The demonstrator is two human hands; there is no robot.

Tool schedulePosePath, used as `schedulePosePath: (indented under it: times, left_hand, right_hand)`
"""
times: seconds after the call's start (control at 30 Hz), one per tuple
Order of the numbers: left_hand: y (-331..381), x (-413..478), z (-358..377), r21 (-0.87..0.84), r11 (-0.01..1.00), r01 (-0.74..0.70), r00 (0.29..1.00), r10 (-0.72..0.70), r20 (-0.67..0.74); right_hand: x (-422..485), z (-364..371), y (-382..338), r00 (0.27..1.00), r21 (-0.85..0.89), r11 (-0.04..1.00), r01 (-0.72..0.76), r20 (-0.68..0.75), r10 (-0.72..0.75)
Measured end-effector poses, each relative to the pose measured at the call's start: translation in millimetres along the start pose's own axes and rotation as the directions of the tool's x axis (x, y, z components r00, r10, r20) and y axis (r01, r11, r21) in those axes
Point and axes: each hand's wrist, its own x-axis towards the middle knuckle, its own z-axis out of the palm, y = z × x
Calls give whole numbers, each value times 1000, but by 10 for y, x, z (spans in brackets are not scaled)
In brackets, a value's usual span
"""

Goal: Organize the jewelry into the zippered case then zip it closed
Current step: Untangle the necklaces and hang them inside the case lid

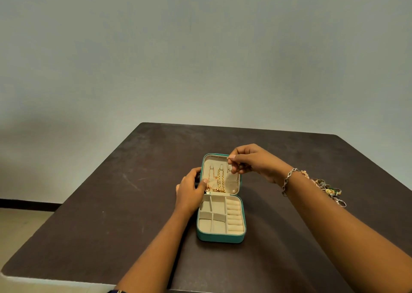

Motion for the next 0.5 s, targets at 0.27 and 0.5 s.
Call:
schedulePosePath:
  times: [0.27,0.5]
  left_hand:
    - [-18,10,-4,-14,1000,-13,1000,13,1]
    - [-30,10,-4,-41,999,-14,1000,14,6]
  right_hand:
    - [93,94,160,945,-489,870,67,-249,-213]
    - [231,139,413,820,-806,586,78,-282,-498]
